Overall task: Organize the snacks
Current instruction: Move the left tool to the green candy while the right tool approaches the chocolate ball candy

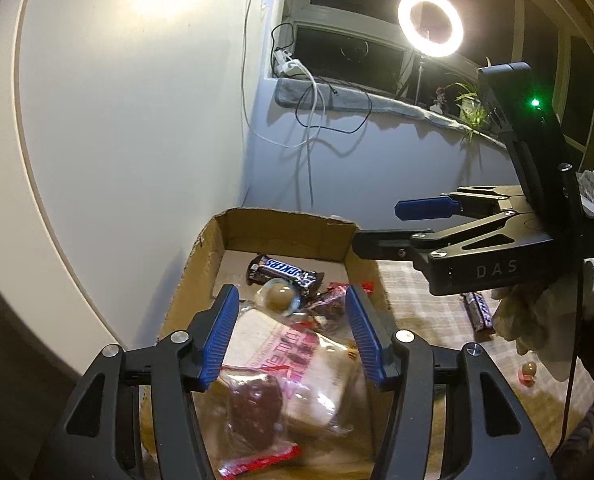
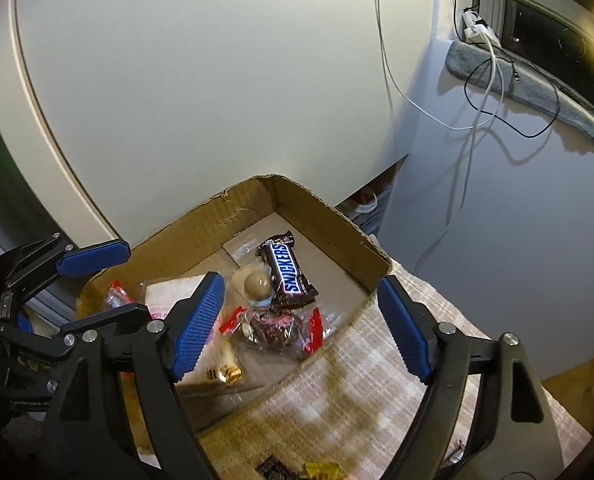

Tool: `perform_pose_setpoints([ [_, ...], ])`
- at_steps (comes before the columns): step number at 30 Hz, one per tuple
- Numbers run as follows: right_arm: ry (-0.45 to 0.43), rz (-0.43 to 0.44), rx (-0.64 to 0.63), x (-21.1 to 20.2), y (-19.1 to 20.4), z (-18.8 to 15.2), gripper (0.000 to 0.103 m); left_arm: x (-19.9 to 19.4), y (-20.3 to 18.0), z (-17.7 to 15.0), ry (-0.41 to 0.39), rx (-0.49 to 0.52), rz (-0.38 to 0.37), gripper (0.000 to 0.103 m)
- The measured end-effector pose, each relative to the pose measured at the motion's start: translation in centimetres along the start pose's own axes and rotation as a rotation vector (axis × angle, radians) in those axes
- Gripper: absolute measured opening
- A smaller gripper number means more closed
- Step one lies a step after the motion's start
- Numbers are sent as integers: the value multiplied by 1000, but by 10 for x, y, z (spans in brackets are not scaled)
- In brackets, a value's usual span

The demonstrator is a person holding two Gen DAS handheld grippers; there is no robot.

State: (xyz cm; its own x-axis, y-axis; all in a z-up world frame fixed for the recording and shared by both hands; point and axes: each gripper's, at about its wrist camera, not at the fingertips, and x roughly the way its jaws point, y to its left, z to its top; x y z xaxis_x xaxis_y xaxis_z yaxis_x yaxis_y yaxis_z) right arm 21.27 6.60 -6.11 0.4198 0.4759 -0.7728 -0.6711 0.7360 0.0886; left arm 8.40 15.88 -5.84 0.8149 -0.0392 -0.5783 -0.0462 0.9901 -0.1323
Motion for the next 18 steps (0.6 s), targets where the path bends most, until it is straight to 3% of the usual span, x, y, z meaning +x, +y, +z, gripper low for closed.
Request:
perform_pose_setpoints([
  [10, -16, -46, 4, -53, -8, -31, 83, -24, -29, -4, -20, 24, -42, 55],
  [18, 4, -104, 46, -95, -25, -92, 85, -30, -62, -21, 11, 37, -105, 55],
])
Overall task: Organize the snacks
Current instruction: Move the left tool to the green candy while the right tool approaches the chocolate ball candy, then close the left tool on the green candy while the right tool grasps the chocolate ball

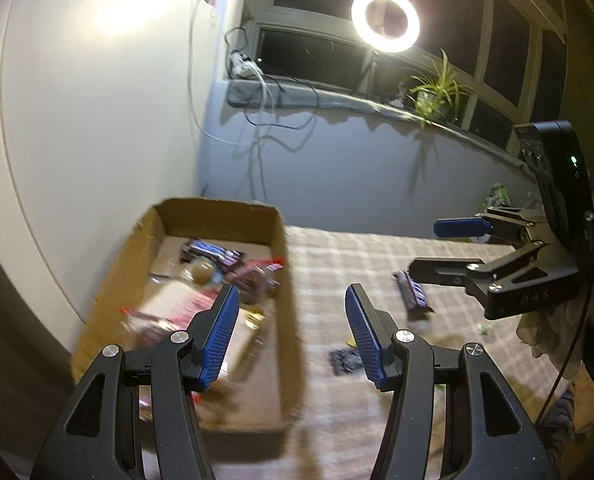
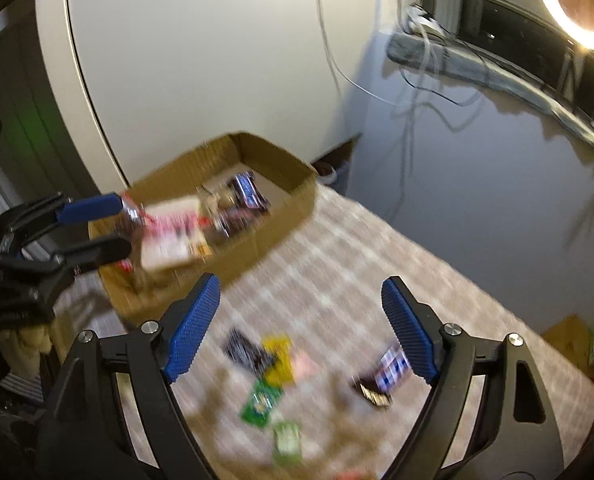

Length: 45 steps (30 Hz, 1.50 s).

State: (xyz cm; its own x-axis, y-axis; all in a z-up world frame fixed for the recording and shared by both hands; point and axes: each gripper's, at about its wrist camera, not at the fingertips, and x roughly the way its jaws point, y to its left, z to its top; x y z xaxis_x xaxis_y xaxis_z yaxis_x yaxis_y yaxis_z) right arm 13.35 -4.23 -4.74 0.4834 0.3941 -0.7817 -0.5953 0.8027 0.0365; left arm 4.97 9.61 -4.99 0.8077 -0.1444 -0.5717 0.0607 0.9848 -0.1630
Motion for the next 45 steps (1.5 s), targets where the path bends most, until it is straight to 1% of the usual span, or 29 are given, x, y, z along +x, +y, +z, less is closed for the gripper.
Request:
perform_pose_setpoints([
  [5, 18, -47, 35, -22, -20, -43, 85, 5, -21, -14, 26, -3, -34, 55],
  [10, 46, -95, 55, -32, -31, -80, 85, 20, -40, -31, 85, -4, -74, 54],
  [13, 67, -128, 73, -33, -36, -102, 85, 31, -52, -42, 128, -7, -101, 49],
  [15, 82, -139, 80, -31, -37, -117, 85, 39, -62, -49, 159, -1, -116, 48],
  [17, 96, -152, 84, -30, -38, -128, 85, 47, -70, -54, 183, 1, -131, 43],
  [18, 103, -157, 89, -29, -39, -134, 85, 50, -73, -55, 193, 2, -136, 42],
  [20, 116, -158, 107, -27, -42, -144, 85, 60, -80, -59, 218, 7, -135, 37],
  [22, 128, -152, 123, -25, -45, -150, 81, 67, -86, -62, 242, 8, -131, 33],
  [24, 139, -152, 136, -23, -47, -155, 75, 74, -90, -66, 262, 6, -127, 32],
  [25, 141, -151, 143, -22, -48, -157, 74, 77, -92, -67, 270, 6, -123, 32],
  [31, 140, -136, 158, -20, -51, -162, 73, 89, -101, -70, 303, 46, -70, 32],
  [35, 143, -139, 149, -15, -50, -163, 73, 94, -105, -72, 310, 75, -43, 32],
  [37, 148, -132, 145, -11, -49, -163, 66, 96, -109, -72, 306, 101, -31, 32],
  [38, 155, -131, 143, -8, -48, -163, 60, 96, -111, -73, 305, 119, -24, 31],
  [42, 157, -118, 144, -6, -48, -166, 55, 96, -113, -75, 298, 165, -3, 25],
  [43, 157, -110, 149, -6, -49, -167, 53, 96, -113, -76, 297, 173, -1, 22],
  [44, 156, -99, 155, -7, -49, -167, 47, 95, -113, -76, 298, 176, -3, 22],
  [45, 156, -98, 156, -7, -50, -167, 45, 94, -113, -76, 298, 178, -6, 22],
])
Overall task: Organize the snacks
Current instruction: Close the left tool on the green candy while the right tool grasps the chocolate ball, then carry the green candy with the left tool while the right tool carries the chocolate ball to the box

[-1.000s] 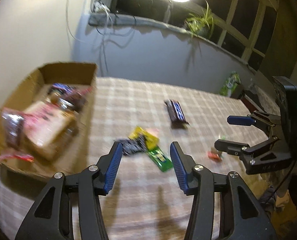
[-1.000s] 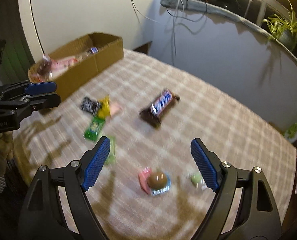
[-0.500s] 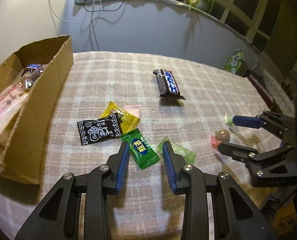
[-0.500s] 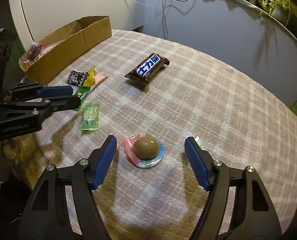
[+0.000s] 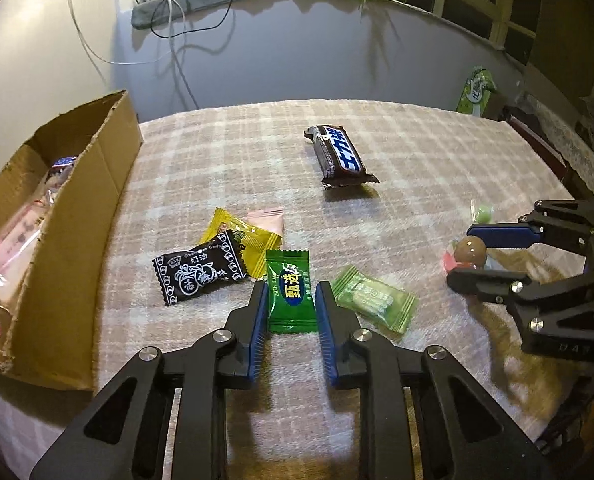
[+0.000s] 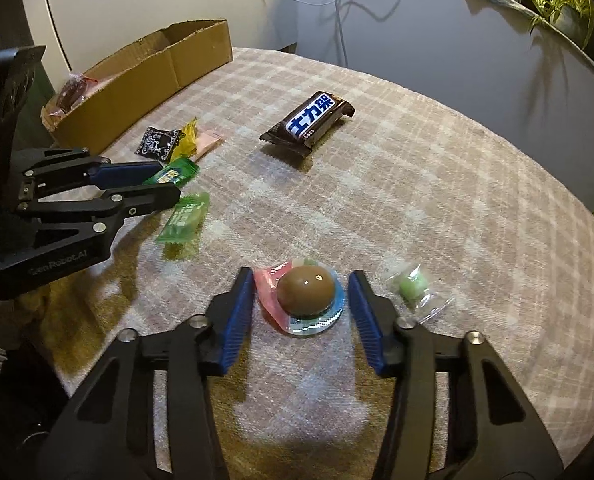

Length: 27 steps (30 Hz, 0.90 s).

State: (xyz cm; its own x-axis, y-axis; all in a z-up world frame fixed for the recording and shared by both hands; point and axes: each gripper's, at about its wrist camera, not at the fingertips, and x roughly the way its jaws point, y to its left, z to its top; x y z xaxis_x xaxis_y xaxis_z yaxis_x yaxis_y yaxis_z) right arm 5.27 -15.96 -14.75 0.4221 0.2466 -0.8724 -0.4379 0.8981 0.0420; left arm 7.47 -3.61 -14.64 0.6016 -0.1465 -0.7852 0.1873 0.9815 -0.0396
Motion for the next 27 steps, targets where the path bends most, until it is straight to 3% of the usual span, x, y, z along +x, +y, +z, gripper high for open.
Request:
perform_pose_setpoints([
  [14, -24, 10, 43, -10, -10, 1, 41, -11, 7, 1, -22, -55, -64, 22],
  [27, -103, 22, 43, -41, -2, 23, 41, -52, 28, 8, -116, -96, -81, 22],
])
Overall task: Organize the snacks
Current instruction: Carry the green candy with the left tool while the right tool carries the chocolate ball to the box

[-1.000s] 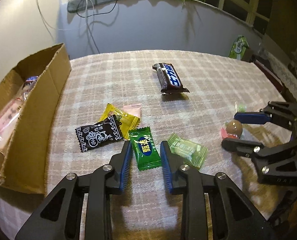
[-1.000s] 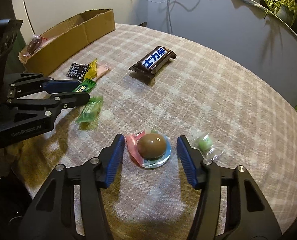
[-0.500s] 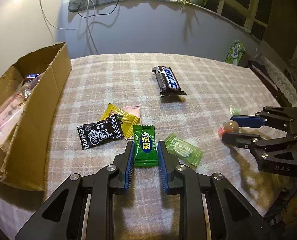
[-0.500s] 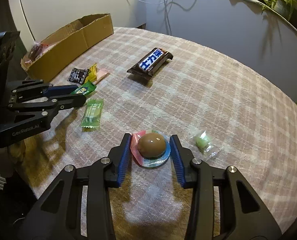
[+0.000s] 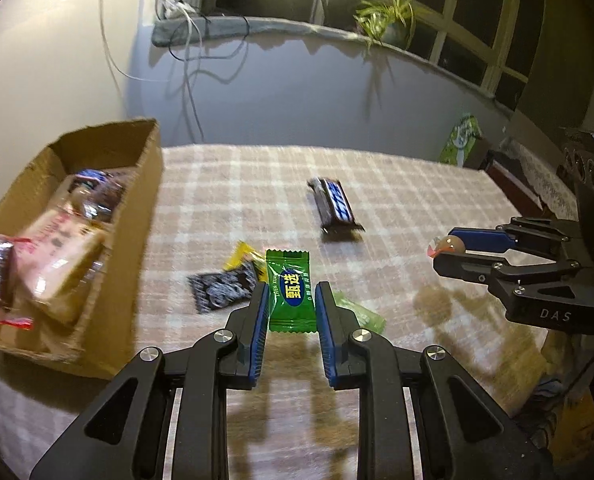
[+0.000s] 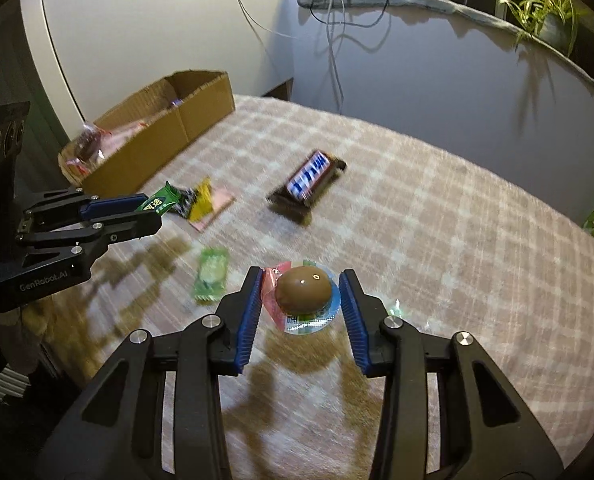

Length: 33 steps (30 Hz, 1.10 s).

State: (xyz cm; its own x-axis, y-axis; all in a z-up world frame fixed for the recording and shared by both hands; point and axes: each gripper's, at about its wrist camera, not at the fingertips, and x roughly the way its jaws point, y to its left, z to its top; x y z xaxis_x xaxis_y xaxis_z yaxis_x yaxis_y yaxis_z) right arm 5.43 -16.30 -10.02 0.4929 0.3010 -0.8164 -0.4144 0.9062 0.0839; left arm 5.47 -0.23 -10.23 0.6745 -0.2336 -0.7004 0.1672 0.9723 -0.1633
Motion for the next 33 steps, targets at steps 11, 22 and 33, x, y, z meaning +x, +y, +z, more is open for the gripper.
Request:
perform_pose_setpoints([
  [11, -43, 25, -65, 2, 33, 45, 41, -31, 49, 11, -69, -48, 67, 22],
  [22, -77, 64, -133, 23, 70, 105, 41, -45, 89, 14, -100, -90, 109, 21],
  [33, -72, 111, -170, 62, 105, 152, 41, -44, 106, 13, -101, -110, 109, 22],
])
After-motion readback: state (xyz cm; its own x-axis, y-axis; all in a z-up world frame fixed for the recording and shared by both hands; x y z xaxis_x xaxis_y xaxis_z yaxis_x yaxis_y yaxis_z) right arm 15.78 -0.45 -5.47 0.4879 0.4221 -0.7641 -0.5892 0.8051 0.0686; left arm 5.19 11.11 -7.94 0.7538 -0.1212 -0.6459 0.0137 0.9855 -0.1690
